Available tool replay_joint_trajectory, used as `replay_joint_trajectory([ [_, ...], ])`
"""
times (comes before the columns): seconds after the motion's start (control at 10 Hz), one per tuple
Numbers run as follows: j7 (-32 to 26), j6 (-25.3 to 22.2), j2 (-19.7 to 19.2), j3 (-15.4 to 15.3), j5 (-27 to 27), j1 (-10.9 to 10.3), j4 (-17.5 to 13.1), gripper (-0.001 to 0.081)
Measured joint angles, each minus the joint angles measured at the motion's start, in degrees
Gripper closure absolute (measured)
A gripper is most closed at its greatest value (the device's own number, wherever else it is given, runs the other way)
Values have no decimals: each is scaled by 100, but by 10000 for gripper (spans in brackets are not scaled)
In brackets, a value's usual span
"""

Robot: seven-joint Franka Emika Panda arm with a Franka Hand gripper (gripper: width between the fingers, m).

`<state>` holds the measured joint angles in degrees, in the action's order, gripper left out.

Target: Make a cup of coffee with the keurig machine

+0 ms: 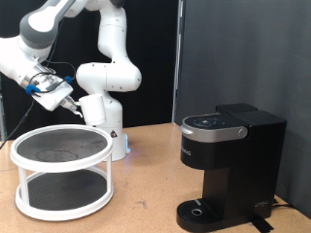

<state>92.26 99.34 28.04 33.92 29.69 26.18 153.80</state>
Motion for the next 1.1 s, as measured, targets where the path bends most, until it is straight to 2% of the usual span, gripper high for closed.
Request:
replay_joint_trajectory([
  [0.4,1204,860,-11,-858,959,-257,209,799],
  [0.5,1378,1217,-19,-1090,1174,-351,231,799],
  [0.8,1451,2319,-142,-1687,1832,-720,252,799],
  [1.1,1452,2712,-409,-2041,2321,-1068,79,799],
])
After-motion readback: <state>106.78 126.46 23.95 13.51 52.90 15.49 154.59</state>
